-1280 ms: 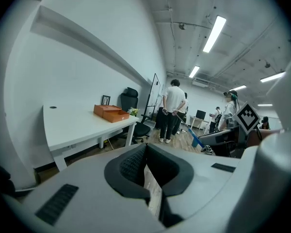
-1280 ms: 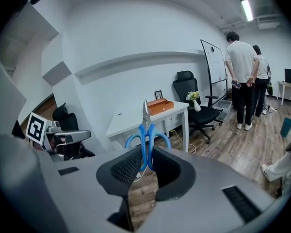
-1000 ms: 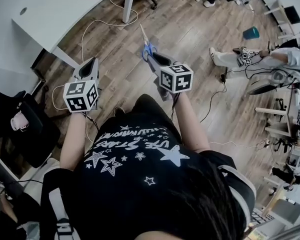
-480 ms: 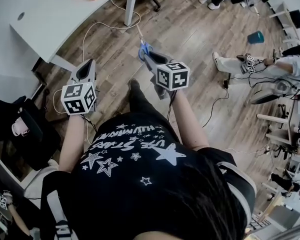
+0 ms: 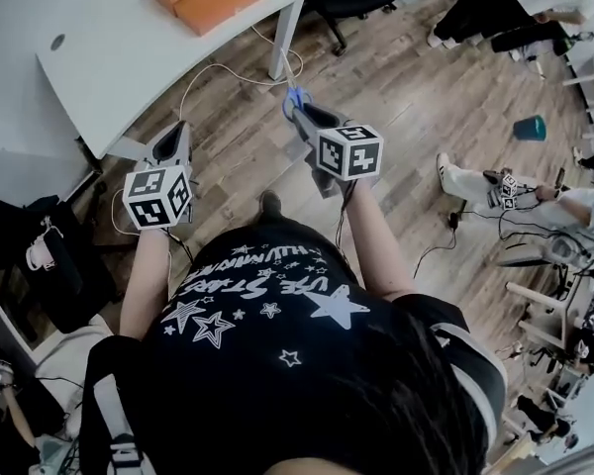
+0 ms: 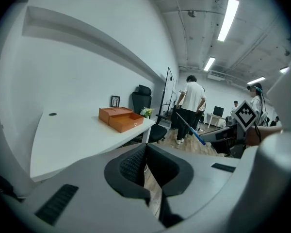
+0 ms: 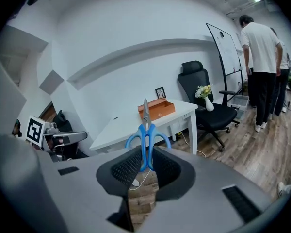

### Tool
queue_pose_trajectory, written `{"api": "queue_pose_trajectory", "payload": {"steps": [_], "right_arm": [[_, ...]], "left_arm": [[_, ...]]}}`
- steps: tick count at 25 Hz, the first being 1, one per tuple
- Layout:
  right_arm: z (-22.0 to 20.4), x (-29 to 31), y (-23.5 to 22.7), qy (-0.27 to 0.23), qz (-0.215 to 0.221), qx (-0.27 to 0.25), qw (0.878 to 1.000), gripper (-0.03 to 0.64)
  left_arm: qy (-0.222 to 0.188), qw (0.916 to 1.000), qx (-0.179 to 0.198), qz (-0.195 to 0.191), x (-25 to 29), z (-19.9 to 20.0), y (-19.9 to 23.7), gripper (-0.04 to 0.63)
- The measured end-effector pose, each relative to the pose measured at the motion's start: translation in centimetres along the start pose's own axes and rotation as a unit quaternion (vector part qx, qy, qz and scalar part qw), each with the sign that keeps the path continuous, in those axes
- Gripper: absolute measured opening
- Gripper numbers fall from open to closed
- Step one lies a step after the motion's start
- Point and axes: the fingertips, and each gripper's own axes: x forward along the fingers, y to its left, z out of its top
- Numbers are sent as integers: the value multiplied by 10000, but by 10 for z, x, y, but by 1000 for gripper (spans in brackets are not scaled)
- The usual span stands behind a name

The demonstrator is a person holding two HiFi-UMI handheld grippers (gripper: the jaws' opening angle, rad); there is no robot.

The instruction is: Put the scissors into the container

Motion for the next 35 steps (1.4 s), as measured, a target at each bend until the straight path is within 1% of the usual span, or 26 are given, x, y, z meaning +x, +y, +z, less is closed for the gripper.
{"api": "queue_pose_trajectory", "payload": {"steps": [6, 11, 15, 18, 21, 23, 26, 29, 32, 35], "right_arm": [[43, 28, -48, -15, 216, -127, 9997, 95], [62, 47, -80, 94, 331, -223, 9992, 95], [70, 64, -92, 172, 359, -247, 9989, 95], [78, 82, -97, 214, 408, -266, 9986, 95], [90, 106, -102, 241, 377, -281, 9986, 95], [99, 125, -105, 271, 353, -292, 9986, 95], [121, 154, -116, 340, 282, -449, 9980, 95], [151, 187, -123, 335, 231, -684, 9968, 95], [180, 223, -124, 383, 226, -1032, 9937, 95], [203, 256, -125, 555, 255, -1461, 9874, 95]], "left_arm": [[-107, 9994, 5, 317, 52, 28, 0, 18], [-235, 9978, -126, 599, 82, 49, 4, 18], [-210, 9965, -239, 777, 93, 54, 11, 18], [-180, 9962, -254, 817, 106, 58, 23, 18], [-164, 9962, -270, 818, 127, 63, 43, 18], [-141, 9956, -348, 854, 144, 67, 61, 18], [-206, 9957, -397, 809, 176, 80, 80, 18], [-266, 9963, -285, 761, 206, 101, 103, 18], [-273, 9964, -337, 731, 234, 119, 133, 18], [-234, 9965, -381, 708, 262, 135, 156, 18]]}}
